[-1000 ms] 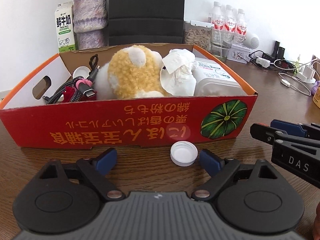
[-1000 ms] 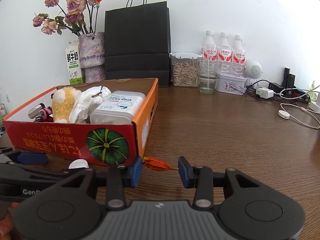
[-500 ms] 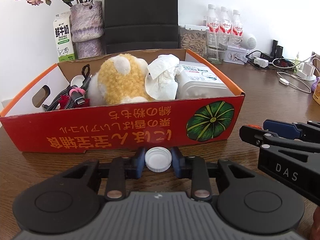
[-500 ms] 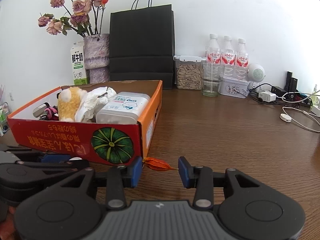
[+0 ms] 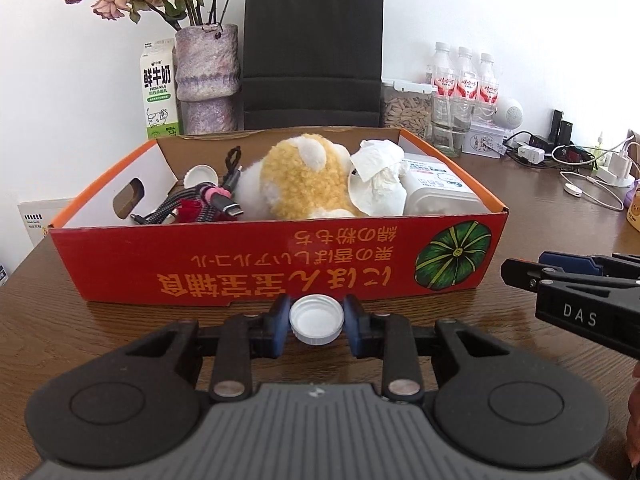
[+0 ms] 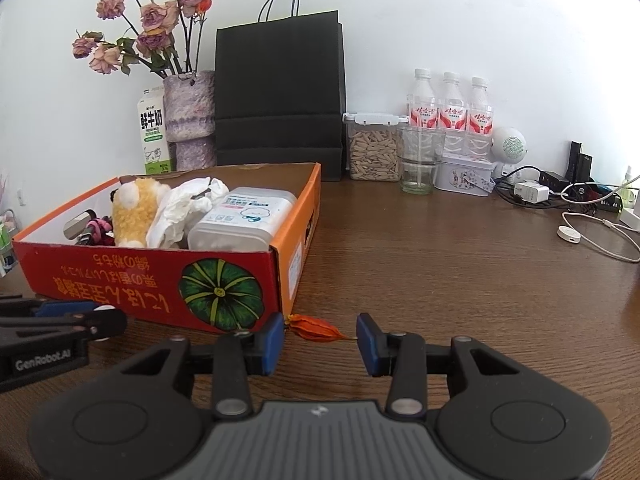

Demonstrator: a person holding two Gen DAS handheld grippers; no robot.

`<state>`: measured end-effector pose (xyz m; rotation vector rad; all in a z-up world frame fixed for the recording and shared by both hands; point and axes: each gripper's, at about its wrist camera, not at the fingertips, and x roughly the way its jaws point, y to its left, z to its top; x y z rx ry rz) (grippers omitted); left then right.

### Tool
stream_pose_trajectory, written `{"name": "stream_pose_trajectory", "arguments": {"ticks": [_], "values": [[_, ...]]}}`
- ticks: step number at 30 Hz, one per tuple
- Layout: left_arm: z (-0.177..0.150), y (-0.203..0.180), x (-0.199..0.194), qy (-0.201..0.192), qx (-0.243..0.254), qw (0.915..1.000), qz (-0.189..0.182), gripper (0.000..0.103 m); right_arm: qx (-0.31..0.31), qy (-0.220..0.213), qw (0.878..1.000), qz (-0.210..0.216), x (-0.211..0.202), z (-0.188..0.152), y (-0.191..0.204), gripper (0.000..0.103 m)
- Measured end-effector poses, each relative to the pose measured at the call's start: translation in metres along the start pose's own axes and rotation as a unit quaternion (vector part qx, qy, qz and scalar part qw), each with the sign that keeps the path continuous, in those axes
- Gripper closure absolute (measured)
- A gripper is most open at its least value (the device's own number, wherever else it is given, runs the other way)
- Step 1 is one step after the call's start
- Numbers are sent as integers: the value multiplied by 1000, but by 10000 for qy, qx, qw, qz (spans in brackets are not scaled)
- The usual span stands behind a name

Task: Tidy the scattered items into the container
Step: 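Carry the orange bud and small cap over the box with both tools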

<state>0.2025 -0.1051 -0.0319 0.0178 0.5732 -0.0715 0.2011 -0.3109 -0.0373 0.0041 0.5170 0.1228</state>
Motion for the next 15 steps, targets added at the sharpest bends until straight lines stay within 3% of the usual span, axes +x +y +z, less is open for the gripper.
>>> {"name": "stream_pose_trajectory", "arguments": {"ticks": [7,15], "values": [[12,38,-29,-337,-250,9991,19,74,52,-558,9984,22,-24,16,1,64],[57,75,-42,-950,-575,9937,122,74,-60,-931,9953,251,-27,61,28,64]]}}
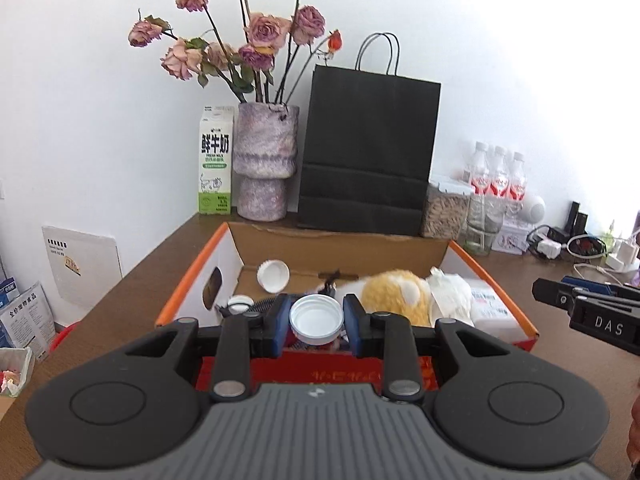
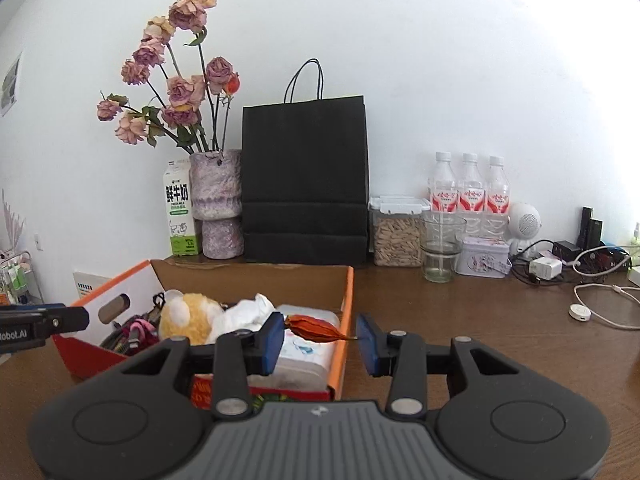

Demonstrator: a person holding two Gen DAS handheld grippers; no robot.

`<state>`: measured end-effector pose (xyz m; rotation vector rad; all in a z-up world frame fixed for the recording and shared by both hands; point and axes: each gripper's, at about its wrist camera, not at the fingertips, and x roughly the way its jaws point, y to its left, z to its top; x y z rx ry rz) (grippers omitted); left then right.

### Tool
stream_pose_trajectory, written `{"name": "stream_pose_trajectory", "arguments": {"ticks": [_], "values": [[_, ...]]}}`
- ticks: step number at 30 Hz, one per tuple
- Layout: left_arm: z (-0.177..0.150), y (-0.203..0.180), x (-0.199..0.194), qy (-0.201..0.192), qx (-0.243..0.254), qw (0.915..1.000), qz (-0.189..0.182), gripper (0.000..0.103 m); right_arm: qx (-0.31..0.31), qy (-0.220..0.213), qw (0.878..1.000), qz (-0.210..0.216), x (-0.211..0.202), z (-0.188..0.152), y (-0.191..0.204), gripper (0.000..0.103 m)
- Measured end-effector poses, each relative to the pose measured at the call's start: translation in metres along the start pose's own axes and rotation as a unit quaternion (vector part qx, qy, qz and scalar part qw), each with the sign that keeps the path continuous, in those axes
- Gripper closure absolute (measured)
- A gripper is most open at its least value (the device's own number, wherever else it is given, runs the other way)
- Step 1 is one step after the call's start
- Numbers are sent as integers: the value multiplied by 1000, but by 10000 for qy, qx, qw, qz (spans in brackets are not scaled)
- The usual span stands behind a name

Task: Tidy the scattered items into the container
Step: 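Carry the orange bud and small cap over the box with both tools, then open both tools to release the bud and small cap into the box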

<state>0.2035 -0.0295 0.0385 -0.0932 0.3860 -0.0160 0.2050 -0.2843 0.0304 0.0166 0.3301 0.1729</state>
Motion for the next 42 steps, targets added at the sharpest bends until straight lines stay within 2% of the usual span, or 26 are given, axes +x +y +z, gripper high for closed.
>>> {"name": "stream_pose_trajectory", "arguments": {"ticks": [3,9,11,16,19,26,27,28,29,30,31,33,42], "values": [[18,12,10,-176,-198,9996,-39,74,-53,-47,9999,107,13,14,16,64],[40,22,50,-417,-254,9987,114,74,-135,-146,9997,163,54,35,49,65],[43,24,71,-296,-178,9992,217,74,-144,-149,9997,156,69,37,54,64],[31,45,116,96,-267,9995,161,74,-70,23,9999,100,104,26,59,65],[28,49,123,188,-234,9994,153,74,-252,93,9996,-41,113,16,63,65],[21,34,114,24,140,9997,220,73,-320,80,9994,-36,114,10,69,64],[19,33,112,-29,175,9995,249,71,-314,35,9995,-53,113,9,68,60],[19,32,111,-74,211,9994,266,57,-329,11,9994,-56,111,9,68,52],[18,31,108,-124,230,9992,301,23,-345,-11,9994,-60,110,8,69,29],[18,31,105,-198,222,9989,359,3,-349,-83,9993,-78,107,7,69,8],[17,31,101,-344,206,9983,414,0,-360,-182,9991,-103,104,6,70,3],[17,31,96,-455,210,9980,375,0,-433,-344,9984,-102,97,6,72,0],[14,35,93,-360,109,9982,459,0,-494,-393,9980,-80,81,2,77,0]]}}
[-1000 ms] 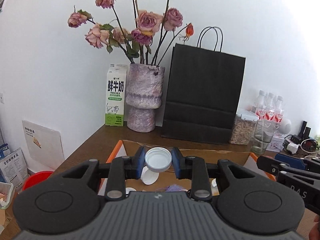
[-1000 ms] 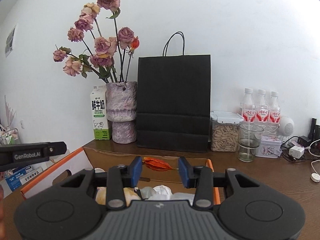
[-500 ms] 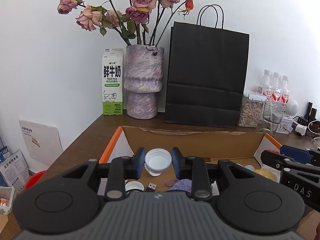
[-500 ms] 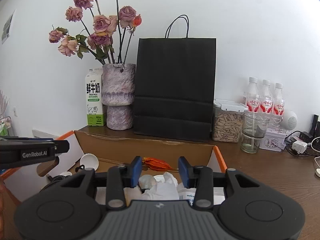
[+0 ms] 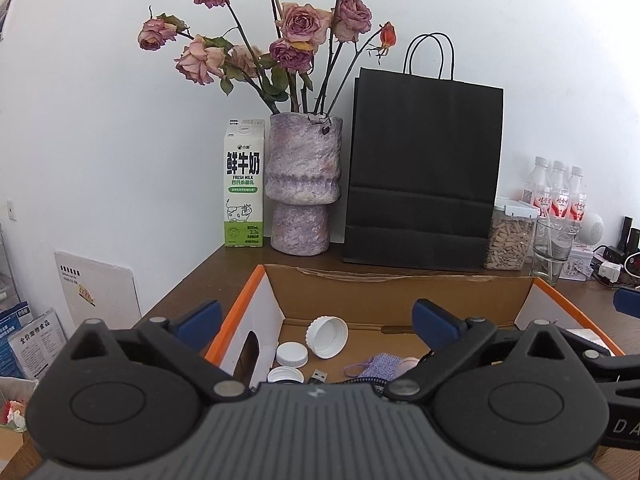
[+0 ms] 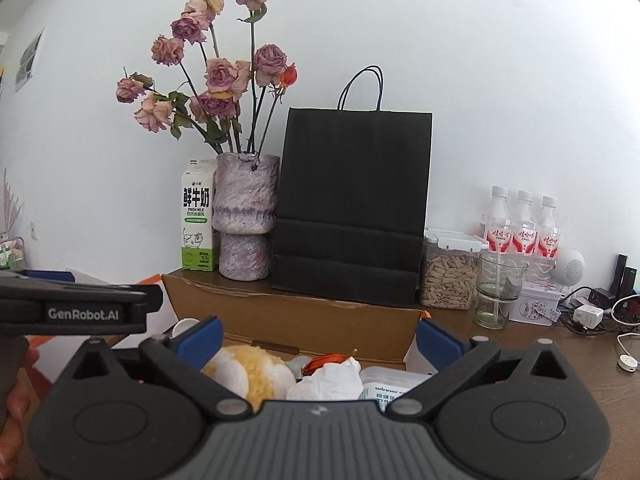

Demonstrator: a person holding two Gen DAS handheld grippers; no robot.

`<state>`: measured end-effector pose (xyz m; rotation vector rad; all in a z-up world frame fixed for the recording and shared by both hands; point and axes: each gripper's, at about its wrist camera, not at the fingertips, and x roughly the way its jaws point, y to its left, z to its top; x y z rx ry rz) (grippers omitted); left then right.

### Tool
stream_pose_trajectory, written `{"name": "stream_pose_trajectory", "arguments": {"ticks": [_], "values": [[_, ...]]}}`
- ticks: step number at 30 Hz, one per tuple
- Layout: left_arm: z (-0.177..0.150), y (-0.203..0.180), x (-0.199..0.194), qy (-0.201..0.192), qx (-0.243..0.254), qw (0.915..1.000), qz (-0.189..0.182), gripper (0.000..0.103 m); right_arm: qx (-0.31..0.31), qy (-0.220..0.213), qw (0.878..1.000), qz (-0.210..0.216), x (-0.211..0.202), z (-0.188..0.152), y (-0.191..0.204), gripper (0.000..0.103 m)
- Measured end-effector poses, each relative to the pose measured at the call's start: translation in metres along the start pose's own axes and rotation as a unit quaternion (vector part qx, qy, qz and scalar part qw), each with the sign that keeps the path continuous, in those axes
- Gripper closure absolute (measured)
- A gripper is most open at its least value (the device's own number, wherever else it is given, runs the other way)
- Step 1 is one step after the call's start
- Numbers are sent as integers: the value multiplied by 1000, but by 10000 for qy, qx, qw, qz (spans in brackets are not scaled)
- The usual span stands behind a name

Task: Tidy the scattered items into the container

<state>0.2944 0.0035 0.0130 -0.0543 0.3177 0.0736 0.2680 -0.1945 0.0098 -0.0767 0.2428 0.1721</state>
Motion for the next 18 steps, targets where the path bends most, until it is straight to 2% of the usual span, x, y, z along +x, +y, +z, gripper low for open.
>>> {"name": "stream_pose_trajectory", "arguments": {"ticks": [9,13,18], "values": [[-7,8,-23,-239,-119,9996,11,0,115,-18,9999,-113,-19,-10,-3,0],[-12,14,-40,-151,-166,9997,47,0,116,73,9999,-68,-34,-15,-3,0],[-18,19,-67,-20,-230,9996,-159,0,40,251,9996,96,-61,-19,3,0]]}}
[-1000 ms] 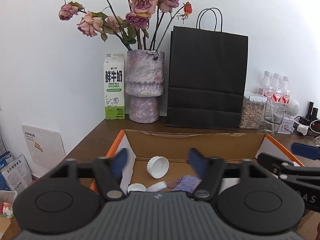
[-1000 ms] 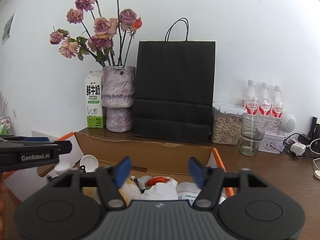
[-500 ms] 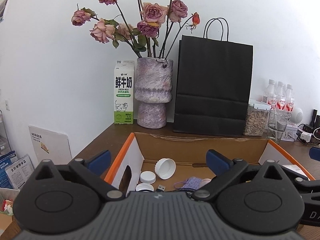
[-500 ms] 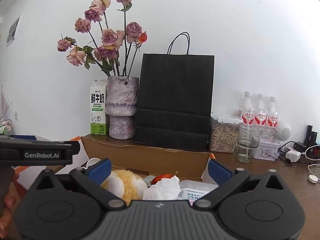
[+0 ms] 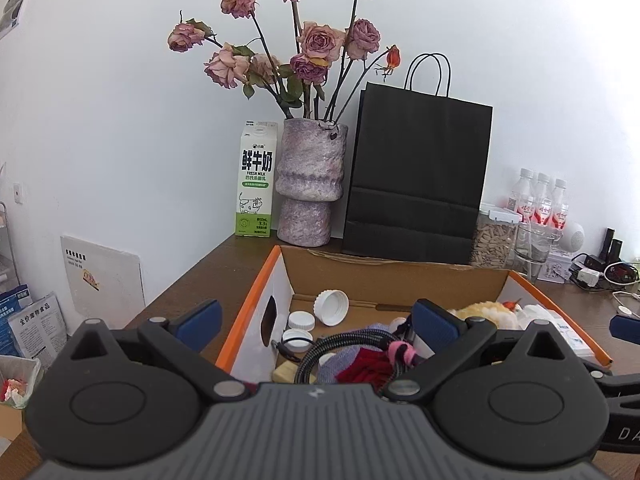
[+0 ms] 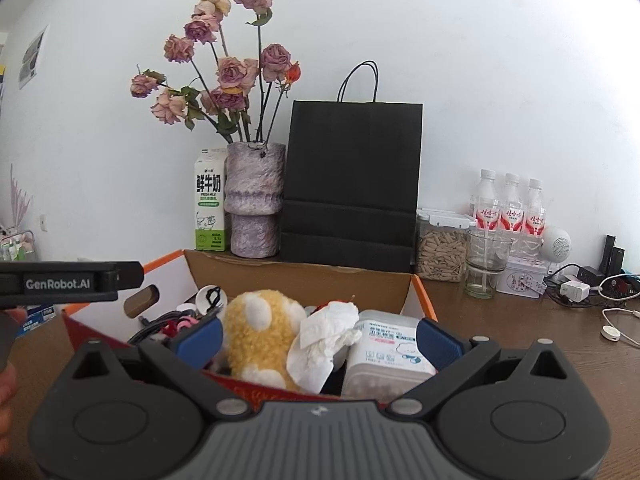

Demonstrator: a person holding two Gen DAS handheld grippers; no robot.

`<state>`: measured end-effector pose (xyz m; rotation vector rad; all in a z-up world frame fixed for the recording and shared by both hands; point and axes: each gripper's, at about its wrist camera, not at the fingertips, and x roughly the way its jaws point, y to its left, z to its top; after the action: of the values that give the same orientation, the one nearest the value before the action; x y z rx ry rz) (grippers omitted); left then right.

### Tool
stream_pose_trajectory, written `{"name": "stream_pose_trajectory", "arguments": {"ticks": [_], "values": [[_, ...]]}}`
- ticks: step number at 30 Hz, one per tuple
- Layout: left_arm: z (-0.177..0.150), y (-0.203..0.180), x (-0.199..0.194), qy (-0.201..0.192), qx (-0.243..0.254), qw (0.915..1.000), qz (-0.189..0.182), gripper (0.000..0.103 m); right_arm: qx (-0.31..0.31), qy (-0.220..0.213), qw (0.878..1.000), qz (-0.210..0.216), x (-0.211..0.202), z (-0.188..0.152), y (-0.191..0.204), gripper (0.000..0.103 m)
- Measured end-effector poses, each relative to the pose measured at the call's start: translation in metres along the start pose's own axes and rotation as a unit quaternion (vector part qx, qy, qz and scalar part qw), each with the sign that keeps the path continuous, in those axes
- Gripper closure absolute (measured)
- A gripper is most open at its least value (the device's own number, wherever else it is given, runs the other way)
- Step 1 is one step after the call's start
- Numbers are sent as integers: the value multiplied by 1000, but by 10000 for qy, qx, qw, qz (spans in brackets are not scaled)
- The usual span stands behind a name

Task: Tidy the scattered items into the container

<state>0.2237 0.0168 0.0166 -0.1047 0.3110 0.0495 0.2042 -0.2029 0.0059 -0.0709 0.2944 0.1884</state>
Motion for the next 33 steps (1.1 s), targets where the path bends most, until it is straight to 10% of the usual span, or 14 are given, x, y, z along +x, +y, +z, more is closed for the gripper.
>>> {"name": "stream_pose_trajectory", "arguments": {"ticks": [17,33], "values": [[-51,-4,-95,1109,395,9930,-120,0,323,851,9958,113,-96,-31,11,0],[-61,-17,-168,991,553,9935,27,0,405,986,9940,261,-169,-43,30,0]]}}
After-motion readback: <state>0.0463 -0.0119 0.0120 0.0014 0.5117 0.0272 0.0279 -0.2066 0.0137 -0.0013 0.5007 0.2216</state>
